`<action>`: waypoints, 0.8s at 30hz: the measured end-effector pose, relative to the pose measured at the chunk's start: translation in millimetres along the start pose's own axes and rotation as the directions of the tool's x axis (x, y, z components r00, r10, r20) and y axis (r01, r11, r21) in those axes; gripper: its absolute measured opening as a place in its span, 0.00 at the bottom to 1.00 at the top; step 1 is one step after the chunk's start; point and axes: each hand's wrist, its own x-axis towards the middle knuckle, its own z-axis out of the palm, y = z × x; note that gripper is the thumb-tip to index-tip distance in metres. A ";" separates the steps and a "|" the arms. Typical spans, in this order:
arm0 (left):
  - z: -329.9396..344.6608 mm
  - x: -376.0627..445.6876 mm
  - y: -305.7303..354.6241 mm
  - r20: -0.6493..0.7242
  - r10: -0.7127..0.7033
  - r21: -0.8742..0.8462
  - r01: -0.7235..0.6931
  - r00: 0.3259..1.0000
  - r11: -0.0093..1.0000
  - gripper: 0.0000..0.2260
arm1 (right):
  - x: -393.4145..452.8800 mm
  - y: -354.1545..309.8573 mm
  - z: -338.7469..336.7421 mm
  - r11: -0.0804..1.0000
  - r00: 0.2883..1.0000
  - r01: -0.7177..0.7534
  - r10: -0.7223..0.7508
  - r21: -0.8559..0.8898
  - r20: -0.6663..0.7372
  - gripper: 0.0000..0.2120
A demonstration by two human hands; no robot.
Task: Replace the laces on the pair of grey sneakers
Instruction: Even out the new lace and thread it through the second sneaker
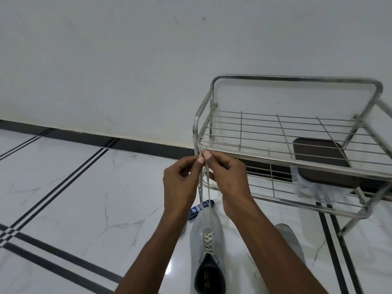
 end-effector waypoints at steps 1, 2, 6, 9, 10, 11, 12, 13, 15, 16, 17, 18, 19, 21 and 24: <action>-0.1 0.4 0.3 -0.001 -0.001 -0.001 0.001 1.000 1.000 0.07 | -0.1 -0.6 0.6 1.000 1.000 -0.004 0.004 0.002 -0.001 0.06; -0.7 1.0 0.3 -0.004 0.000 -0.001 0.000 1.000 1.000 0.07 | 0.3 -0.4 1.3 1.000 1.000 -0.008 0.008 0.002 -0.003 0.06; -0.9 0.4 -1.5 -0.016 -0.003 0.010 0.003 1.000 1.000 0.06 | -0.3 1.1 1.5 1.000 1.000 -0.018 0.018 0.003 -0.013 0.07; -0.6 1.3 -2.4 -0.014 -0.002 0.006 0.002 1.000 1.000 0.08 | 1.2 0.6 0.7 1.000 1.000 -0.019 0.019 -0.005 -0.010 0.08; -0.6 2.1 -3.1 -0.015 0.000 0.010 0.000 1.000 1.000 0.08 | 1.5 0.5 0.0 1.000 1.000 -0.014 0.014 -0.007 -0.002 0.07; -0.4 3.0 -4.1 -0.013 -0.001 0.012 0.001 1.000 1.000 0.08 | 1.5 -0.3 -0.7 1.000 1.000 -0.006 0.006 -0.005 0.007 0.07; -0.5 3.2 -6.2 -0.014 0.002 0.024 -0.002 1.000 1.000 0.08 | 1.9 0.6 -2.6 1.000 1.000 0.004 -0.004 -0.010 0.013 0.07; -0.6 3.9 -8.9 -0.015 0.004 0.031 -0.003 1.000 1.000 0.09 | 2.6 1.7 -5.6 1.000 1.000 0.017 -0.016 -0.026 0.016 0.07; -3.0 3.8 -18.4 -0.028 -0.012 0.045 0.013 1.000 0.999 0.09 | 5.4 10.1 -14.8 0.991 0.999 0.039 -0.042 -0.129 -0.016 0.06; -6.4 2.5 -24.0 -0.046 -0.026 0.052 0.029 0.999 0.998 0.08 | 6.5 15.6 -21.0 0.977 0.997 0.048 -0.058 -0.208 -0.043 0.06; -10.8 0.2 -30.9 -0.059 -0.048 0.055 0.051 0.997 0.997 0.08 | 7.7 23.0 -29.3 0.955 0.995 0.054 -0.075 -0.291 -0.060 0.06; -14.8 -0.7 -38.7 -0.068 -0.079 0.065 0.084 0.995 0.994 0.07 | 10.2 29.9 -37.8 0.927 0.994 0.056 -0.087 -0.372 -0.066 0.06; -20.8 -6.4 -50.8 -0.075 -0.130 0.079 0.136 0.989 0.988 0.07 | 8.6 40.6 -46.0 0.899 0.995 0.033 -0.073 -0.438 -0.075 0.06; -31.2 -17.3 -73.9 -0.091 -0.209 0.108 0.218 0.974 0.970 0.07 | 5.2 60.5 -61.8 0.856 0.997 -0.010 -0.034 -0.516 -0.076 0.07; -43.3 -41.0 -111.2 -0.112 -0.279 0.186 0.296 0.954 0.937 0.06 | -4.7 100.8 -81.7 0.799 0.995 -0.102 0.068 -0.592 -0.080 0.07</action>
